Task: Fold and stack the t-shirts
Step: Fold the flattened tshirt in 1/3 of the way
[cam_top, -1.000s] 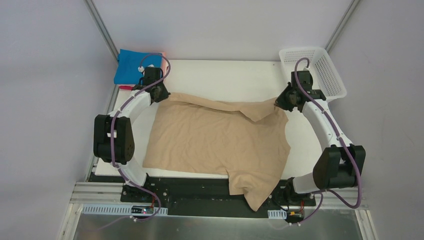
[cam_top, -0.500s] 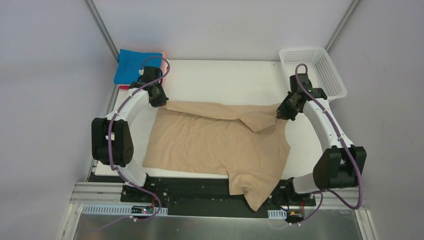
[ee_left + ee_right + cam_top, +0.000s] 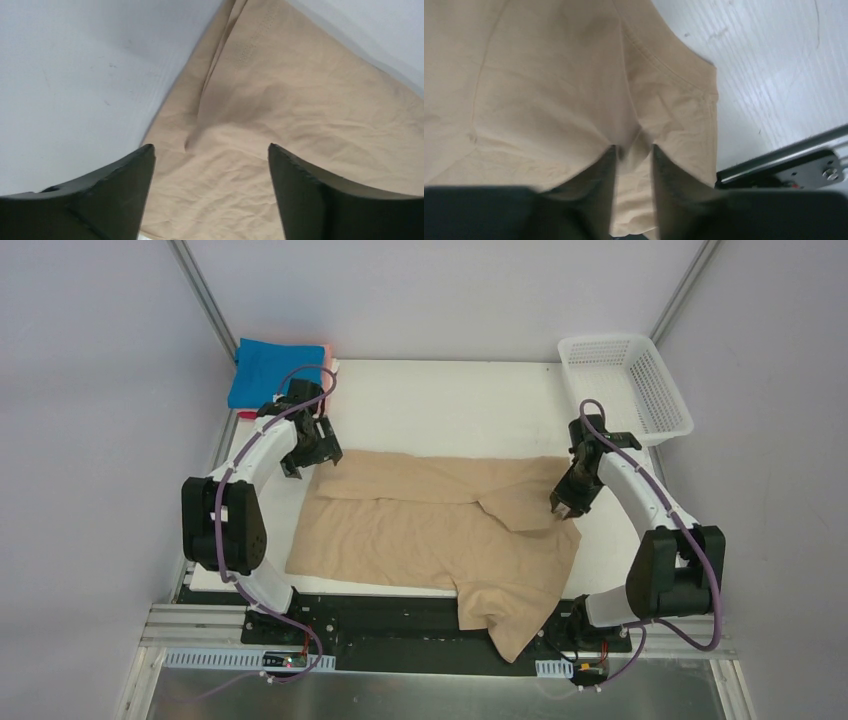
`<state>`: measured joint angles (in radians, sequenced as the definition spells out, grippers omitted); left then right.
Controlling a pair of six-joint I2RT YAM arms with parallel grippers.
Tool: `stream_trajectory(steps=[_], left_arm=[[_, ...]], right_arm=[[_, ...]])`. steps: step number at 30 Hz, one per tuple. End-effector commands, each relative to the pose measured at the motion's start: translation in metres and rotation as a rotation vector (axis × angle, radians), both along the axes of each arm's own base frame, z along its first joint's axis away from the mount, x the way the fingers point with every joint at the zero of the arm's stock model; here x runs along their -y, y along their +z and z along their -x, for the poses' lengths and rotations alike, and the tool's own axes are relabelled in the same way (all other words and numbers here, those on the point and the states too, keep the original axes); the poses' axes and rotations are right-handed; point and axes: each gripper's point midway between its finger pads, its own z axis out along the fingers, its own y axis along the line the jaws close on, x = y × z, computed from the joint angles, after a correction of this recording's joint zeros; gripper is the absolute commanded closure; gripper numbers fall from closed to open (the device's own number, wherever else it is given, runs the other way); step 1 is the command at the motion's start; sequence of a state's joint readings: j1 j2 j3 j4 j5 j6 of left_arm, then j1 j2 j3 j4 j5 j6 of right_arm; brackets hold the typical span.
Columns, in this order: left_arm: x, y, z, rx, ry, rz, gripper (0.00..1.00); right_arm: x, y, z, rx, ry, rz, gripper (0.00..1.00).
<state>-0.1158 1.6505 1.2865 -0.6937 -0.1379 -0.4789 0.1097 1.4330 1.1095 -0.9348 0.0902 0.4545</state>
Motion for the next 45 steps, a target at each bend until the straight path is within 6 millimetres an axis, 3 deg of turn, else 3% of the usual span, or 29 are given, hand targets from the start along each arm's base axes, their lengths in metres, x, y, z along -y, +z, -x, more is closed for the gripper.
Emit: stream_trajectory(steps=[1, 2, 4, 5, 7, 10, 15, 20, 24, 28, 36, 41, 45], left_arm=[[-0.017, 0.028, 0.016, 0.039, 0.063, -0.055, 0.04], [-0.017, 0.034, 0.015, 0.06, 0.067, -0.05, 0.01], [-0.015, 0.048, 0.012, 0.102, 0.067, -0.033, 0.01], [-0.013, 0.054, 0.01, 0.121, 0.068, -0.025, 0.01], [-0.004, 0.063, 0.004, 0.152, 0.05, 0.014, 0.01], [0.024, 0.059, -0.01, 0.156, -0.03, 0.092, 0.01], [0.066, 0.025, -0.04, 0.125, -0.126, 0.221, 0.01], [0.075, -0.018, -0.055, 0.034, -0.102, 0.254, 0.01], [0.063, -0.044, -0.063, 0.003, -0.056, 0.192, 0.01], [0.05, -0.062, -0.065, -0.033, -0.007, 0.178, 0.01], [0.018, -0.049, -0.069, 0.018, 0.024, 0.031, 0.01], [0.023, -0.065, -0.076, -0.013, 0.01, 0.051, 0.01], [0.015, -0.077, -0.082, -0.033, 0.05, 0.05, 0.01]], right_arm=[[0.009, 0.013, 0.015, 0.005, -0.012, 0.048, 0.5], [0.01, 0.019, 0.011, 0.032, -0.013, 0.053, 0.29], [0.009, 0.031, 0.001, 0.09, -0.002, 0.047, 0.11], [0.008, 0.036, -0.006, 0.125, 0.005, 0.044, 0.08], [0.003, 0.045, -0.022, 0.194, 0.021, 0.031, 0.05], [-0.017, 0.05, -0.052, 0.31, 0.082, -0.042, 0.04], [-0.045, 0.03, -0.1, 0.378, 0.207, -0.042, 0.03], [-0.044, 0.002, -0.136, 0.375, 0.212, 0.018, 0.03], [-0.041, -0.02, -0.161, 0.398, 0.228, 0.064, 0.03], [-0.041, -0.037, -0.172, 0.357, 0.232, 0.079, 0.03], [-0.03, -0.049, -0.178, 0.336, 0.214, 0.086, 0.03], [-0.031, -0.061, -0.187, 0.322, 0.181, 0.0, 0.03], [-0.023, -0.071, -0.195, 0.282, 0.159, 0.004, 0.03]])
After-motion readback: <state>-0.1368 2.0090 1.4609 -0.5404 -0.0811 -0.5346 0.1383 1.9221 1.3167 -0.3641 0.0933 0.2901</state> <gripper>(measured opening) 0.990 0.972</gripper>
